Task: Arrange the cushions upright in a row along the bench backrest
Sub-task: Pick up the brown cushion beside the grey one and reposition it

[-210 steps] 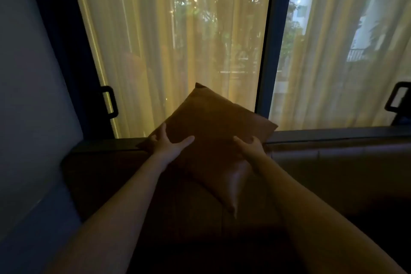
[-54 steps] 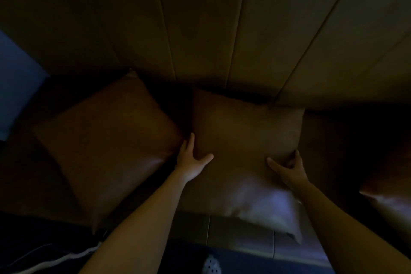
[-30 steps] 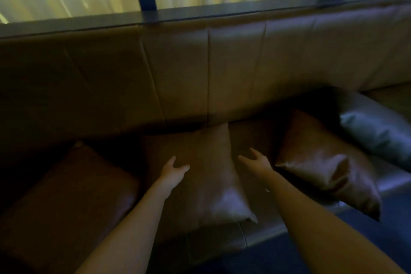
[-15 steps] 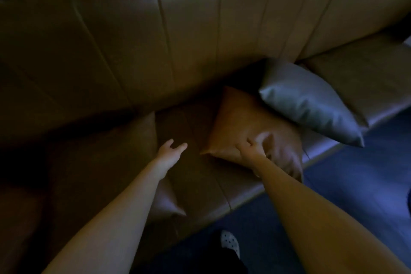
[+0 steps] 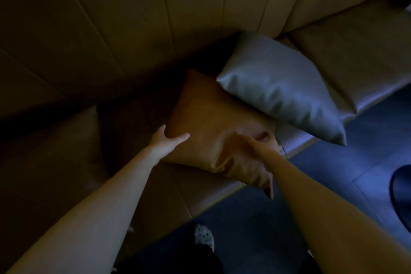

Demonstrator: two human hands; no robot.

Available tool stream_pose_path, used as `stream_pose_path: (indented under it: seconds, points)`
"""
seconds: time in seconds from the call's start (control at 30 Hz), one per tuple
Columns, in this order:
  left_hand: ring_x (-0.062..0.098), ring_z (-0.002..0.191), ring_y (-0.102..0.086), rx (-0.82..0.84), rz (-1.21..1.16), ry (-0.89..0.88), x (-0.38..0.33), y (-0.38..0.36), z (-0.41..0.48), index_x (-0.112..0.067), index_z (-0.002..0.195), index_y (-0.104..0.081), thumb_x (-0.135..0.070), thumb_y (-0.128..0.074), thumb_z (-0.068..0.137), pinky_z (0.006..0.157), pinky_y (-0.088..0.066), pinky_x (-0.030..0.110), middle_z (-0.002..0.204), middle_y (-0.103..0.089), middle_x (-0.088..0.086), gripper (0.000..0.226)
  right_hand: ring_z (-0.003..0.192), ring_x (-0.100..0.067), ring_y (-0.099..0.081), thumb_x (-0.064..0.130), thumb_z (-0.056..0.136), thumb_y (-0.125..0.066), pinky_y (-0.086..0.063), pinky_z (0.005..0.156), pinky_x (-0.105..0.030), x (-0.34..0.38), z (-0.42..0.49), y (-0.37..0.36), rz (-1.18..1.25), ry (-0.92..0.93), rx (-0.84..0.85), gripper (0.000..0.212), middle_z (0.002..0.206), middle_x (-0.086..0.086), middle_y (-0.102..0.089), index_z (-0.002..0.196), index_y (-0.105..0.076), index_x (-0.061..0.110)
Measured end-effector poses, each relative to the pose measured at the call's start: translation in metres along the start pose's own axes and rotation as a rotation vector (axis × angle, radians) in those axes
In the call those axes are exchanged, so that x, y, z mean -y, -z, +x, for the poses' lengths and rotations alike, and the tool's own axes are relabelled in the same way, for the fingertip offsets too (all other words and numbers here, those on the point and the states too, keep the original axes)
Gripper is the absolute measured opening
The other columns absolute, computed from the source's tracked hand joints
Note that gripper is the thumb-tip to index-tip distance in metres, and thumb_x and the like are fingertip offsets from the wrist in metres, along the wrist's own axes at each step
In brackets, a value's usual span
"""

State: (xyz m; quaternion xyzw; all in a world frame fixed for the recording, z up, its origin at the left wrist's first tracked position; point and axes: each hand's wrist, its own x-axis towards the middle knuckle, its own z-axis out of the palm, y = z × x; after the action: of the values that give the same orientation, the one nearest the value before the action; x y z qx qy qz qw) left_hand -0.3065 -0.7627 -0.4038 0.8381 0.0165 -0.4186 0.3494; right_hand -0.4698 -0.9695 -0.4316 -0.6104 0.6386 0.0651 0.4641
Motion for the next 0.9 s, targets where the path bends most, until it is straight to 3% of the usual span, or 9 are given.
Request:
stream_pose_path:
  seconds: [0.07, 0.17, 0.23, 0.33, 0.4, 0.53, 0.67, 0.9]
  points:
    - [0.034, 0.146, -0.021, 0.001, 0.017, 0.017, -0.002, -0.004, 0.015, -0.024, 0.155, -0.010, -0.047, -0.075, 0.073, 0.114, -0.025, 0.052, 0.161, -0.018, 0.008, 0.106, 0.135, -0.039, -0.038, 0.070, 0.040, -0.077, -0.035, 0.108, -0.059, -0.006, 0.012, 0.005, 0.093, -0.004, 0.051, 0.129, 0.150, -0.013, -0.034, 0.149, -0.022, 0.029]
    - [0.034, 0.145, -0.025, -0.005, 0.051, 0.054, 0.003, -0.008, 0.033, -0.022, 0.154, -0.011, -0.046, -0.083, 0.062, 0.114, -0.027, 0.052, 0.159, -0.022, 0.009, 0.120, 0.136, -0.037, -0.038, 0.055, 0.052, -0.086, -0.035, 0.108, -0.053, -0.016, 0.025, 0.006, 0.197, -0.045, 0.089, 0.126, 0.153, -0.012, -0.033, 0.152, -0.015, 0.028]
    - [0.034, 0.142, -0.030, -0.022, 0.071, 0.082, 0.010, -0.010, 0.040, -0.017, 0.153, -0.016, -0.047, -0.085, 0.058, 0.114, -0.030, 0.050, 0.156, -0.028, 0.010, 0.121, 0.133, -0.039, -0.042, 0.058, 0.042, -0.089, -0.038, 0.104, -0.055, -0.024, 0.035, 0.001, 0.233, -0.098, 0.115, 0.134, 0.151, -0.013, -0.035, 0.150, -0.015, 0.034]
    - [0.034, 0.140, -0.034, -0.053, 0.043, 0.085, 0.019, -0.012, 0.046, -0.014, 0.151, -0.021, -0.045, -0.087, 0.055, 0.112, -0.032, 0.050, 0.153, -0.034, 0.011, 0.121, 0.120, -0.035, -0.055, 0.065, 0.023, -0.089, -0.048, 0.095, -0.054, -0.044, 0.055, -0.014, 0.269, -0.088, 0.142, 0.138, 0.140, -0.010, -0.049, 0.143, -0.029, 0.033]
    - [0.034, 0.140, -0.035, -0.093, 0.017, 0.061, 0.020, -0.015, 0.046, -0.014, 0.151, -0.022, -0.040, -0.087, 0.057, 0.112, -0.032, 0.052, 0.153, -0.035, 0.011, 0.117, 0.118, -0.032, -0.056, 0.065, 0.019, -0.089, -0.047, 0.096, -0.056, -0.057, 0.073, -0.023, 0.297, -0.070, 0.088, 0.137, 0.136, -0.006, -0.052, 0.140, -0.031, 0.035]
    - [0.034, 0.142, -0.030, -0.164, 0.049, -0.026, 0.016, -0.014, 0.037, -0.018, 0.151, -0.021, -0.039, -0.080, 0.070, 0.113, -0.029, 0.053, 0.155, -0.031, 0.009, 0.103, 0.121, -0.030, -0.056, 0.064, 0.032, -0.089, -0.045, 0.101, -0.053, -0.032, 0.038, -0.020, 0.316, -0.006, 0.064, 0.127, 0.139, -0.007, -0.053, 0.142, -0.037, 0.027]
    - [0.035, 0.146, -0.021, -0.211, 0.132, -0.055, 0.015, 0.012, 0.023, -0.018, 0.154, -0.014, -0.041, -0.074, 0.076, 0.116, -0.022, 0.053, 0.159, -0.023, 0.009, 0.102, 0.137, -0.035, -0.040, 0.042, 0.055, -0.090, -0.034, 0.111, -0.050, -0.011, -0.019, -0.020, 0.309, 0.055, -0.069, 0.122, 0.151, -0.011, -0.038, 0.153, -0.019, 0.022]
    - [0.033, 0.144, -0.028, -0.271, 0.172, -0.036, 0.049, 0.101, 0.015, -0.017, 0.153, -0.018, -0.040, -0.078, 0.072, 0.115, -0.026, 0.050, 0.157, -0.029, 0.010, 0.103, 0.136, -0.039, -0.038, 0.051, 0.053, -0.087, -0.032, 0.110, -0.058, -0.003, -0.082, -0.090, 0.307, 0.010, -0.019, 0.127, 0.151, -0.012, -0.038, 0.153, -0.008, 0.035]
